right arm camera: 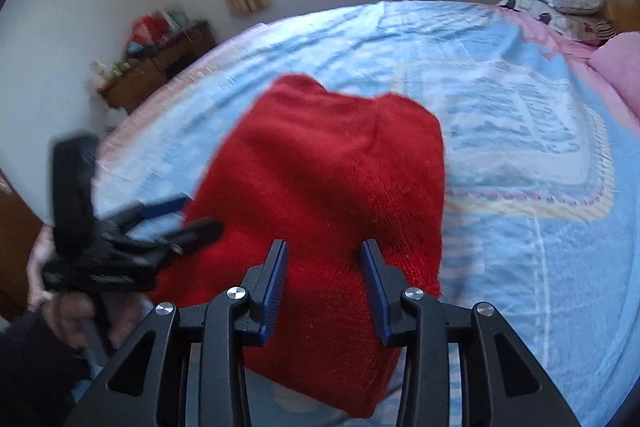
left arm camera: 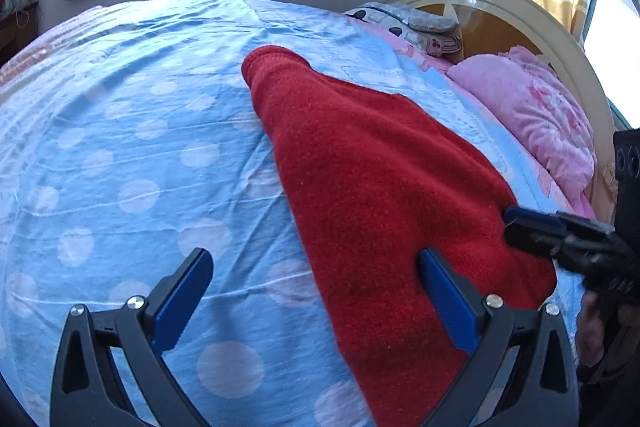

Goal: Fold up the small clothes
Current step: 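Close the left tool on the sweater edge while the right tool grips it too, then lift the red sweater bundle with both tools and carry it across the bed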

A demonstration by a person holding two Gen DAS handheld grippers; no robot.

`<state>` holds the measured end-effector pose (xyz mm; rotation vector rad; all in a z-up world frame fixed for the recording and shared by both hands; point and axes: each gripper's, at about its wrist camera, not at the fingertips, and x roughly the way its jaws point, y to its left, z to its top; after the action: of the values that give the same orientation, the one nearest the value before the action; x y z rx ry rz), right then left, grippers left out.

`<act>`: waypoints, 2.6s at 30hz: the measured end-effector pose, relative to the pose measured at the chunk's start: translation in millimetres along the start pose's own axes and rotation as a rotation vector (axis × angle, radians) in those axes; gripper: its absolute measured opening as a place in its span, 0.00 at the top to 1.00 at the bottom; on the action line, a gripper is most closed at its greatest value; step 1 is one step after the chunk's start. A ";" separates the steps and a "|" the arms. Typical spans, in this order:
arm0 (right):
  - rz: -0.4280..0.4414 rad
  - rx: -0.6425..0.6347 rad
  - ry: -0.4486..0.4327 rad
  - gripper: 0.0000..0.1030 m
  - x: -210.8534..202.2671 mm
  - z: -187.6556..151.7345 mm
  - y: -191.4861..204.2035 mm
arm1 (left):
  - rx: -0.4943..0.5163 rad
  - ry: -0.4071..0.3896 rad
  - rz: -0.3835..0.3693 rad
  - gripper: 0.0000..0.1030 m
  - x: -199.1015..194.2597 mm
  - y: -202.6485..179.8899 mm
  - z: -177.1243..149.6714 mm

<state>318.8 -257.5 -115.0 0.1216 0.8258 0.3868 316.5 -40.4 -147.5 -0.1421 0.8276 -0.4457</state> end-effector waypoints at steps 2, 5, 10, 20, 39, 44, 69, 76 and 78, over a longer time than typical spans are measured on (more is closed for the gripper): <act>0.035 0.044 -0.055 0.47 -8.4 9.2 -8.7 | -0.010 -0.006 -0.025 0.00 -1.0 2.4 -0.1; 0.078 0.160 -0.112 0.43 -11.5 22.6 -33.9 | -0.018 -0.026 -0.076 0.00 -4.8 5.2 -0.5; 0.089 0.303 -0.037 0.43 25.3 40.2 -76.9 | -0.002 0.003 -0.064 0.00 -2.5 3.5 -0.8; 0.167 0.434 0.021 0.43 87.4 52.5 -113.3 | 0.004 0.024 -0.060 0.00 0.1 -0.4 -0.4; 0.187 0.355 -0.001 0.75 108.7 58.8 -97.1 | 0.070 0.037 -0.164 0.33 3.4 -18.5 4.1; 0.146 0.324 -0.039 0.77 93.4 59.7 -78.0 | 0.111 0.024 -0.129 0.49 -3.4 -28.7 3.5; 0.308 0.262 -0.148 0.79 12.2 10.0 41.5 | 0.147 -0.044 -0.067 0.68 -119.3 -8.3 -49.0; 0.375 0.242 -0.137 0.79 18.4 -0.5 84.7 | 0.141 -0.069 -0.017 0.68 -145.7 7.2 -67.4; 0.385 0.230 -0.126 0.79 23.0 -1.1 99.9 | 0.125 -0.069 -0.003 0.68 -150.1 14.4 -70.6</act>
<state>303.4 -156.6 -106.4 0.5191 0.7187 0.6386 180.5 41.5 -97.3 -0.0423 0.7300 -0.4918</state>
